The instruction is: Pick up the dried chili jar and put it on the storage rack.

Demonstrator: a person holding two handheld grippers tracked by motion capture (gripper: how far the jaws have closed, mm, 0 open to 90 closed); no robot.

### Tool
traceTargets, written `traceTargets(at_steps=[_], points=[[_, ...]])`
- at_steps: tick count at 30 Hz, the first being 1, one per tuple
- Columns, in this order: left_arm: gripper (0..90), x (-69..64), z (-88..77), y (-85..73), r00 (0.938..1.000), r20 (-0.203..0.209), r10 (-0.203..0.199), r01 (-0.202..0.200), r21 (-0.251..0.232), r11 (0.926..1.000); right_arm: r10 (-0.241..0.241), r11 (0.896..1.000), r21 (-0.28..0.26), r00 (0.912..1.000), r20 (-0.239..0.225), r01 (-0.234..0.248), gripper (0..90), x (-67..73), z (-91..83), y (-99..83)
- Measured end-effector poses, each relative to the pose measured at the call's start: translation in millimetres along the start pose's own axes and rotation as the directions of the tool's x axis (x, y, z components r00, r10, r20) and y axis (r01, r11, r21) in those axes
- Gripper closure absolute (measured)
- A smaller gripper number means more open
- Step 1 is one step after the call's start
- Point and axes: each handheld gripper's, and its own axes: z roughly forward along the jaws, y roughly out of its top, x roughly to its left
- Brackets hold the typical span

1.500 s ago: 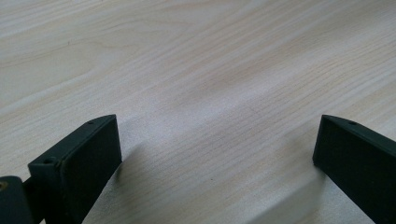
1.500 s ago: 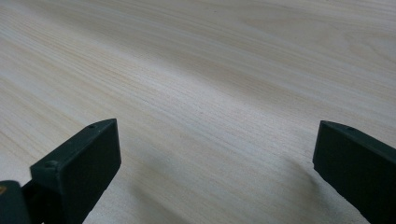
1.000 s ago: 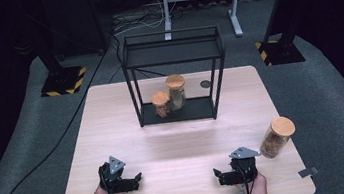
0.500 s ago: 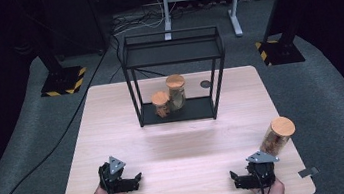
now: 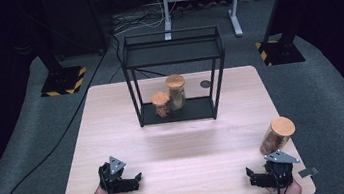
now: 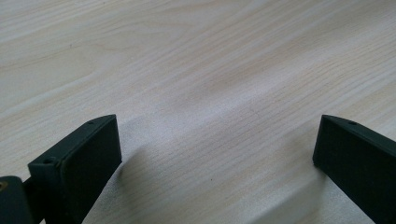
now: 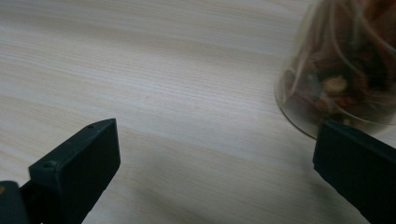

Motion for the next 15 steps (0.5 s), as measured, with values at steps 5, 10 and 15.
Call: traceTargets(at_steps=[5, 10, 15], points=[[0.5, -0.1, 0.0, 0.0, 1.0, 0.0, 0.001, -0.001, 0.0, 1.0, 0.019, 1.0, -0.01, 0.9994, 0.028, -0.019, 0.0, -8.4, -3.7, 1.1], [0.5, -0.2, 0.0, 0.0, 1.0, 0.0, 0.002, -0.002, -0.001, 1.0, 0.044, 0.999, -0.027, 0.9972, 0.061, -0.042, 0.0, -17.7, -7.6, 4.9], [0.5, -0.3, 0.0, -0.1, 1.0, 0.0, 0.002, -0.002, -0.002, 1.0, 0.065, 0.997, -0.058, 0.9946, 0.081, -0.06, 0.0, -26.2, -10.5, 11.1]])
